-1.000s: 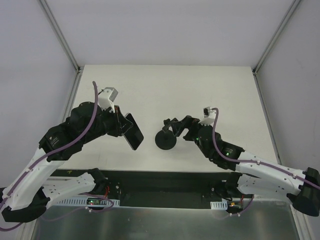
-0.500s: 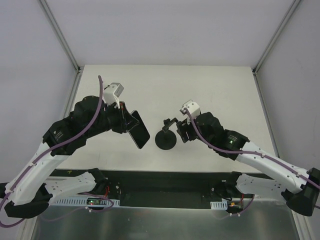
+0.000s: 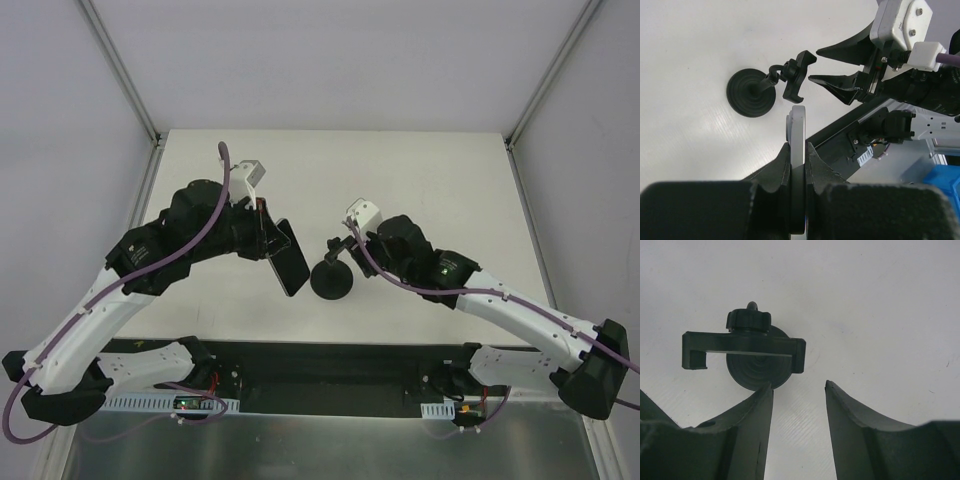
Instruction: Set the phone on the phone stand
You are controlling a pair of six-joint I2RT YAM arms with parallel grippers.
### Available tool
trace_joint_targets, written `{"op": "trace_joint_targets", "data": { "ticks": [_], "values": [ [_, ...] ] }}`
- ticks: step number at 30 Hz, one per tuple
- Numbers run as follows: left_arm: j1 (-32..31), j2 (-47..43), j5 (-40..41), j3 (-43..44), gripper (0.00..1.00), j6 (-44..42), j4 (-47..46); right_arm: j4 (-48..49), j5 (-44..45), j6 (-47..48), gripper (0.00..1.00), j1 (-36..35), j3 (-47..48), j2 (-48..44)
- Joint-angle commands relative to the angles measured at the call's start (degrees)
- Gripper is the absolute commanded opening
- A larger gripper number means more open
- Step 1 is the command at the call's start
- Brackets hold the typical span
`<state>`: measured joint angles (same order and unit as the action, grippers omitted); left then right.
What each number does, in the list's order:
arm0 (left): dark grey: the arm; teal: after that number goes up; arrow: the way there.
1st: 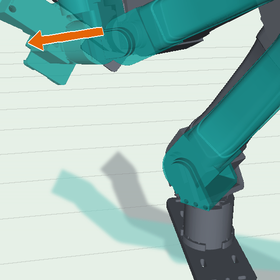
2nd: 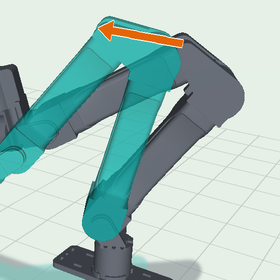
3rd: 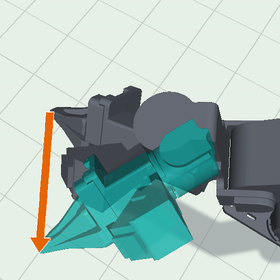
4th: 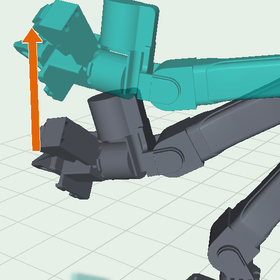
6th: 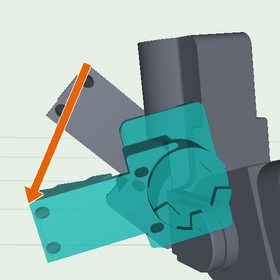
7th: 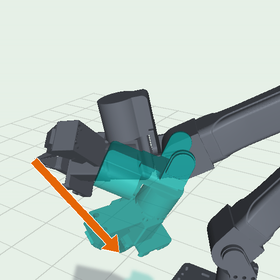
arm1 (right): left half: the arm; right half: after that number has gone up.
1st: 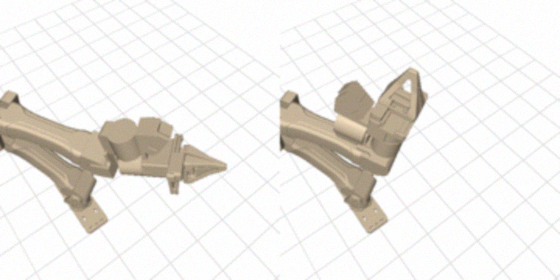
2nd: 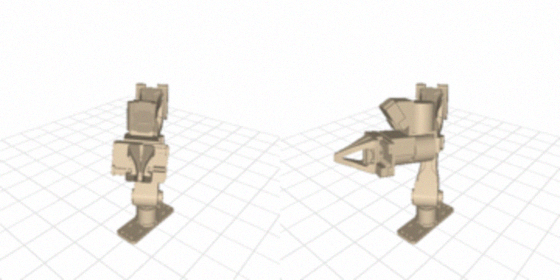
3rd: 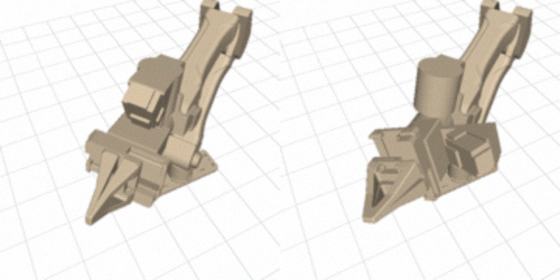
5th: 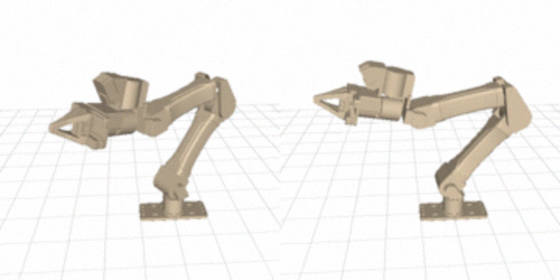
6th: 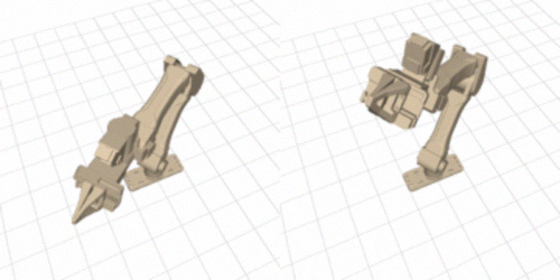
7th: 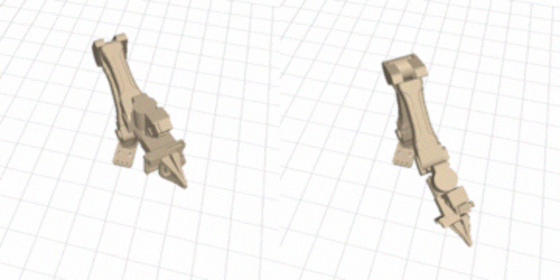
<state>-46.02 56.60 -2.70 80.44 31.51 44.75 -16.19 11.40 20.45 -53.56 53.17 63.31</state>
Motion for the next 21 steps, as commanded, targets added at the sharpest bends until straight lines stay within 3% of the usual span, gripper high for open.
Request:
{"op": "trace_joint_targets", "data": {
  "ticks": [1,13,21],
  "values": [
    [0.9,-0.2,-1.6,2.4,0.00,1.9,-4.0,3.6,-2.5,1.1,0.48,1.6,3.0,0.4],
    [3.6,-1.5,0.2,-0.3,0.00,2.7,-4.8,4.5,-5.1,0.2,0.40,2.8,6.3,4.4],
    [4.2,-2.7,-3.2,-2.1,0.00,0.6,-8.4,4.3,-6.9,-0.1,0.22,2.8,7.7,6.0]
  ]
}}
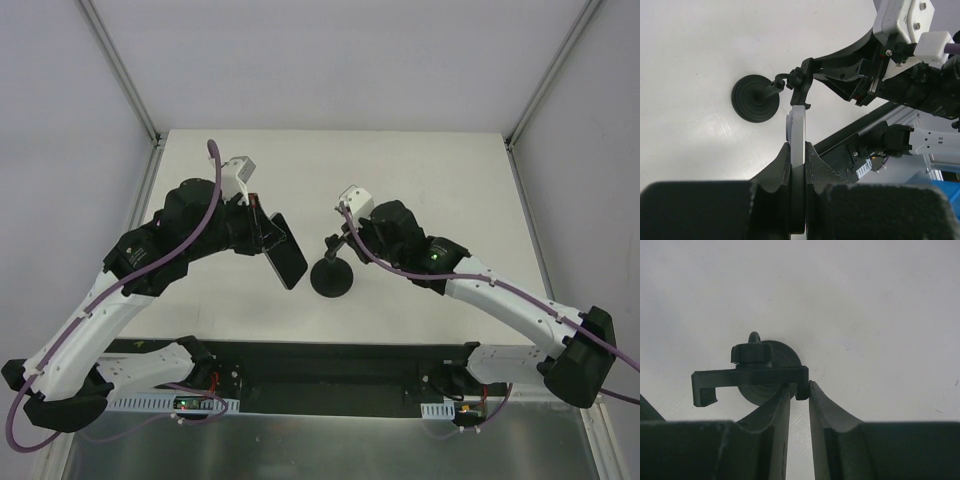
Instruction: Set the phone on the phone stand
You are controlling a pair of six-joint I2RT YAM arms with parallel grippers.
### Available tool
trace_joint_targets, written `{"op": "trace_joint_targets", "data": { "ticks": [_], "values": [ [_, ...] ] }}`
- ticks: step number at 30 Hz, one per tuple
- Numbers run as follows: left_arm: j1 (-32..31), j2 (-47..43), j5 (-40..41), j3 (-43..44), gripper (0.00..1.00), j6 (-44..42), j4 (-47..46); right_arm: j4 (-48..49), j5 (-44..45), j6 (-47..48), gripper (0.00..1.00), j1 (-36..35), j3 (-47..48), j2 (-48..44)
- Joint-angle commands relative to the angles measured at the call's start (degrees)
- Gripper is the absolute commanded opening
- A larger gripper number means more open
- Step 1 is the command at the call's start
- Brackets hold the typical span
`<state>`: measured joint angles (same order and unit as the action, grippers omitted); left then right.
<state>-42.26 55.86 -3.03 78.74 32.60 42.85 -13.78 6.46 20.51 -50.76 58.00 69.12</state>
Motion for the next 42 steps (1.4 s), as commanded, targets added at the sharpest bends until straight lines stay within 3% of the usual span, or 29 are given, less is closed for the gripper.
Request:
{"op": "trace_joint_targets", "data": {
  "ticks": [1,8,11,14,15,17,19,25,33,42],
  "values": [
    [0.5,-2.2,-4.4,-0.9,0.00,-0.8,-7.1,1.9,-2.0,-0.1,0.20,0.1,3.0,0.1],
    [0.5,-1.1,-12.1,-2.5,0.00,-3.5,-13.1,2.4,-1.8,0.1,0.01,0.0,2.6,0.3],
    [0.5,0.3,-15.0,-3.9,0.00,-6.4,-18.6,3.1,-1.1,0.1,0.01,0.0,2.2,0.1],
    [0.5,1.3,-21.4,-6.2,0.00,-10.8,-26.7,3.1,-2.4,-0.3,0.01,0.4,2.8,0.3],
    [0.5,1.1,-27.4,-7.5,0.00,-12.3,-29.8,3.0,-3.9,-0.6,0.01,0.8,2.9,0.5],
    [0.4,-0.4,-34.1,-13.6,0.00,-18.3,-42.2,3.1,-5.6,-0.3,0.01,1.5,2.7,0.4],
    [0.4,-1.0,-35.0,-18.2,0.00,-21.2,-49.7,4.1,-8.3,-0.2,0.01,2.7,2.5,0.3],
    [0.4,6.4,-43.1,-14.0,0.00,-27.7,-49.3,3.1,-15.6,-0.8,0.01,6.4,3.6,0.5],
    [0.5,11.8,-43.0,-9.1,0.00,-34.9,-44.3,3.1,-20.2,-1.6,0.01,8.2,4.1,2.0],
    [1.0,13.1,-39.9,-8.8,0.00,-35.7,-43.1,5.4,-20.0,-3.5,0.01,8.6,3.4,2.1]
  ]
}}
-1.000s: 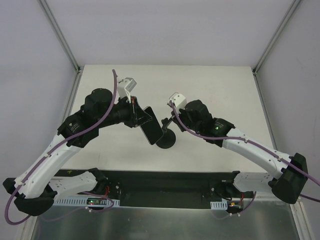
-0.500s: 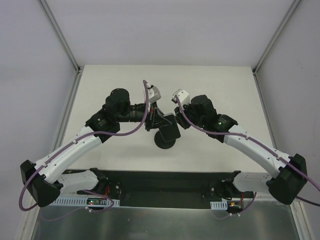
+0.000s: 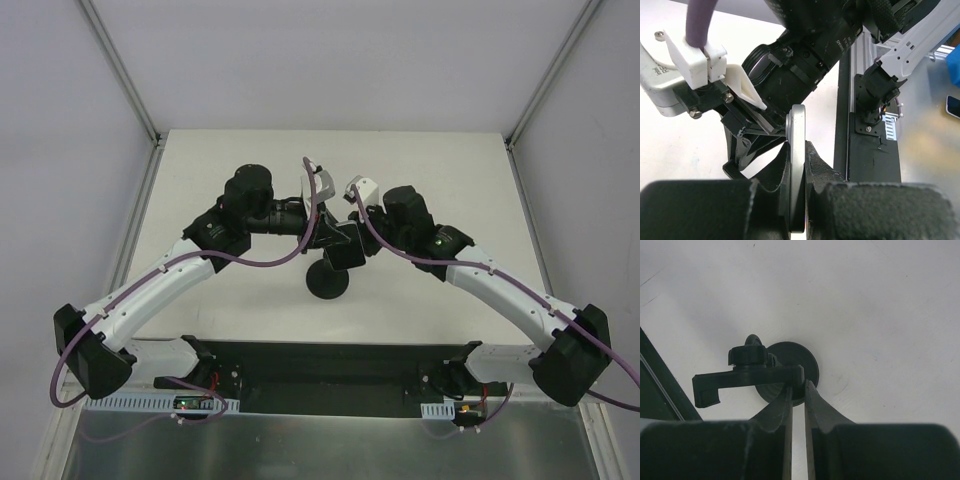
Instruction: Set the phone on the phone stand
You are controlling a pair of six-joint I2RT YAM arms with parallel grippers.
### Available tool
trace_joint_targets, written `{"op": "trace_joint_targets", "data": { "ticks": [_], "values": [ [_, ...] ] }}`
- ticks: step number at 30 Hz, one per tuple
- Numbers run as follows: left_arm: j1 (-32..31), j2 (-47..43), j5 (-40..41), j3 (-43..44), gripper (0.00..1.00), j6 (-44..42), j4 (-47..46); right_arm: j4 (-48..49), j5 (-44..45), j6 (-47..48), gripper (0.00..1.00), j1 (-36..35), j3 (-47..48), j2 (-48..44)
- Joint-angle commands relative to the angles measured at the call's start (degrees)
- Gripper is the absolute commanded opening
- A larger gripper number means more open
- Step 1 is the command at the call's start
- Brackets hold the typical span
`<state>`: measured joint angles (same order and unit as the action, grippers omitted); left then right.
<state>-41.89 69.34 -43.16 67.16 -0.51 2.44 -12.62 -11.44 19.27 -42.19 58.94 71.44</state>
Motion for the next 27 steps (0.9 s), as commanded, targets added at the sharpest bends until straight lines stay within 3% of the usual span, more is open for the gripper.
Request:
{"op": "trace_joint_targets", "data": {
  "ticks": [1,8,12,27],
  "values": [
    [0.7,-0.4,0.3,2.7,0.00,-3.0,-2.7,4.3,-2.2,-2.5,0.01,0.2,2.4,-0.2],
    [1.5,2.6,-13.2,5.8,0.00,-10.8,1.0,3.9,-10.4,-1.3,0.00,1.4,2.5,0.3],
    [1.4,5.8,-17.2,8.4,0.00,-10.9,1.3,3.1,-13.7,-1.4,0.00,2.1,3.6,1.2],
    [1.4,4.5,-14.0,5.4,0.00,-20.1,4.9,1.9,-20.4,0.2,0.00,4.9,5.3,3.4]
  ]
}}
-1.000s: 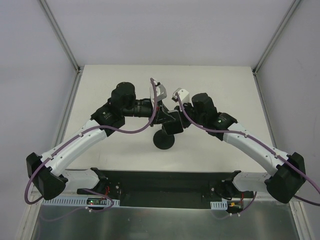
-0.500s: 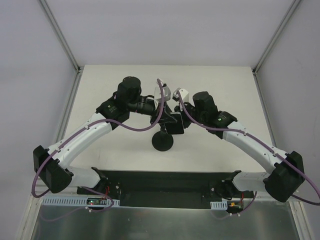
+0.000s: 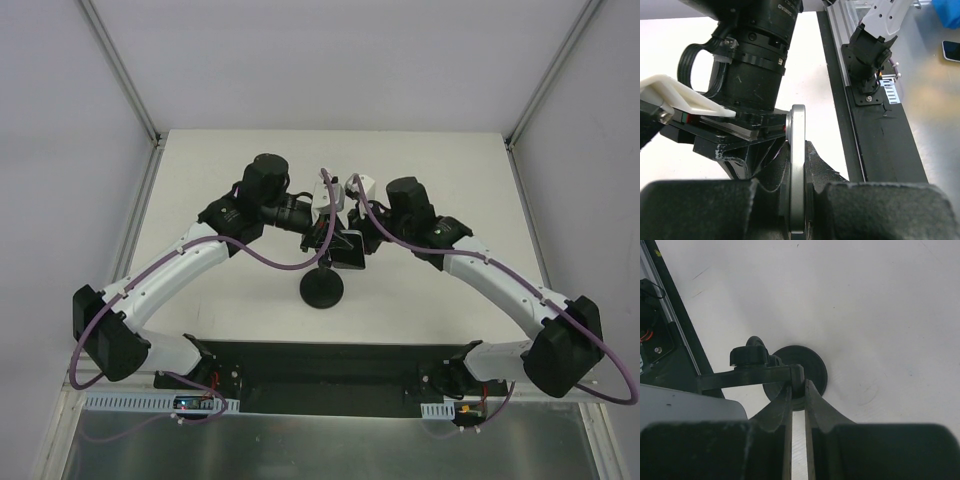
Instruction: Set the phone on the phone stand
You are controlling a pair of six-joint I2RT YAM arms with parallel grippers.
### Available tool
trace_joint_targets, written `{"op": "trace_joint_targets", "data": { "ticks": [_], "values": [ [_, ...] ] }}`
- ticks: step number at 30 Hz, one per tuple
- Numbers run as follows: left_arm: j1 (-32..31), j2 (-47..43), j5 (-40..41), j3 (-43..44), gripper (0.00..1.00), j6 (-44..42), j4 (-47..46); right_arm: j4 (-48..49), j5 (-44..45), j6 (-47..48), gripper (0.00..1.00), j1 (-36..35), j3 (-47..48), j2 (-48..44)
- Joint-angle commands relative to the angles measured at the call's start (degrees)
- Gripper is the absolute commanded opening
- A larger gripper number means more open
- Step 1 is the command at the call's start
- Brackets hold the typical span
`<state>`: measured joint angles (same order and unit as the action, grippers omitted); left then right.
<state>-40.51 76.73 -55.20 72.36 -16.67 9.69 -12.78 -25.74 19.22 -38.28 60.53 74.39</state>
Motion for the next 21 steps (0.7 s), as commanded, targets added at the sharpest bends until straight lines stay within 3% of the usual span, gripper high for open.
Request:
{"op": "trace_joint_targets", "data": {
  "ticks": [1,12,21],
  "values": [
    [0.0,-2.6,-2.4,0.2,0.00,-4.2,-2.4,2.1,-6.9,0.4,0.00,1.2,3.7,0.6],
    [0.4,0.2,1.8,1.6,0.00,-7.3,1.2,2.7,-7.8,0.2,0.01,1.3,3.4,0.1],
    [2.5,-6.1,7.4,-3.6,0.00,-4.4,2.8,5.0,-4.7,-1.4,0.00,2.2,1.7,-1.8]
  ]
}}
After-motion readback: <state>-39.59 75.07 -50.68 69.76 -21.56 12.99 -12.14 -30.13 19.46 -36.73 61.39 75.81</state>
